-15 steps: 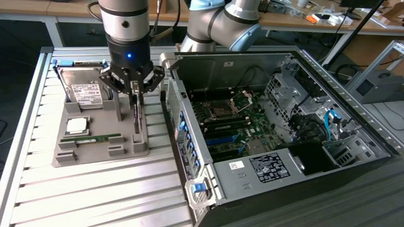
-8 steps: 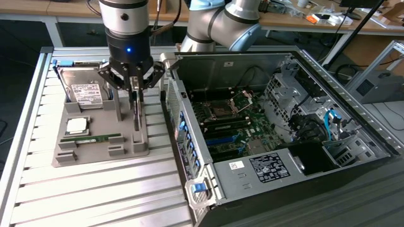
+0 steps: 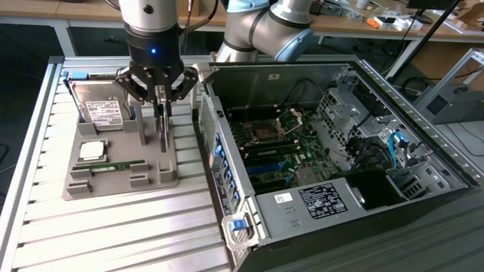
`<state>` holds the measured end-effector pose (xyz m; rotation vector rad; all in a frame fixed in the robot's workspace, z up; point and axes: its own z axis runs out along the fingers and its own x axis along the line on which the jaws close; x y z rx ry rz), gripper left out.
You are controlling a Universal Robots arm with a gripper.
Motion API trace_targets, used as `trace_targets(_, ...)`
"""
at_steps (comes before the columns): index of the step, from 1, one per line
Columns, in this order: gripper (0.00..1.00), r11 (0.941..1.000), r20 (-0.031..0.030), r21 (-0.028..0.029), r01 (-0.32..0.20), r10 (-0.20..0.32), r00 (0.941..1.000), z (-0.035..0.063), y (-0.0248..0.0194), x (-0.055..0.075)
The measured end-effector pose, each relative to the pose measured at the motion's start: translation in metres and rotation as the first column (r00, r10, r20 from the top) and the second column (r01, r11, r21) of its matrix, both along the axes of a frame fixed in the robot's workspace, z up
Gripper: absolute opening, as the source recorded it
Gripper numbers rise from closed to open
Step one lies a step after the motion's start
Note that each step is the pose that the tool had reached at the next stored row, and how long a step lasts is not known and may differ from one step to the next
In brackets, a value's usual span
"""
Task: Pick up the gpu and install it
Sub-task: 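Pick up the gpu and move the gpu toward the slot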
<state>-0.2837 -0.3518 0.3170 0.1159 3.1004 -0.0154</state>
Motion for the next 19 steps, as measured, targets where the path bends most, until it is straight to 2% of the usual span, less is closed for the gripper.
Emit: trace_targets(19,0.27,1.0000,0.0000,0.0000,0.000,0.000,1.0000,0.0342,0.0000,0.000)
